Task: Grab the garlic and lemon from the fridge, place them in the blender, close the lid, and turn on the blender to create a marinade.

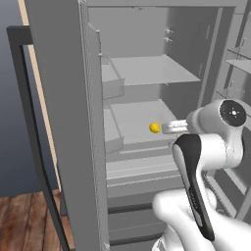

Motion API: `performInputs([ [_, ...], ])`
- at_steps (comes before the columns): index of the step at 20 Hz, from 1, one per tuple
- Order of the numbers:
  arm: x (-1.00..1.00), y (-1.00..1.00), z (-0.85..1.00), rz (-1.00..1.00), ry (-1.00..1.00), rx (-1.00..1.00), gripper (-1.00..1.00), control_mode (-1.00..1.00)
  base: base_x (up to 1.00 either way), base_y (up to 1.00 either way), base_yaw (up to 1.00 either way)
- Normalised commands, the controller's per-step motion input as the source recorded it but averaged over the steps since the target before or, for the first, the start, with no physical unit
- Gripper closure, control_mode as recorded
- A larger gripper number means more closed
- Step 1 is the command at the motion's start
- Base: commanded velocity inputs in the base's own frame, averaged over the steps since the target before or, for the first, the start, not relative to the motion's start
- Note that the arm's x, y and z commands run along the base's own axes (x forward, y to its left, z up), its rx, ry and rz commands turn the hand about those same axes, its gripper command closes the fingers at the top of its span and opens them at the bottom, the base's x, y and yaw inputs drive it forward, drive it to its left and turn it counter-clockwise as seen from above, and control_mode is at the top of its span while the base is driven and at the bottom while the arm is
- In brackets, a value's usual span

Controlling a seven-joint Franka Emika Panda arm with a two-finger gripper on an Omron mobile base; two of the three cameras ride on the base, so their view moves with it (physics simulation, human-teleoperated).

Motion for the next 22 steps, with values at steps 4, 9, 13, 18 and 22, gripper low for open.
performInputs([
  [4,-0.14,0.03,0.00,0.00,0.00,0.00,1.00,-1.00,0.00,0.00,0.00],
  [9,-0.16,0.04,-0.03,0.01,0.03,0.00,1.00,1.00,-0.44,0.01,0.02],
  [13,0.00,0.00,0.00,0.00,0.00,0.00,1.00,1.00,-0.81,0.00,0.01],
  [18,0.00,0.00,0.00,0.00,0.00,0.00,1.00,1.00,-0.78,0.01,0.00],
  [22,0.00,0.00,0.00,0.00,0.00,0.00,1.00,1.00,-0.76,0.01,0.01],
])
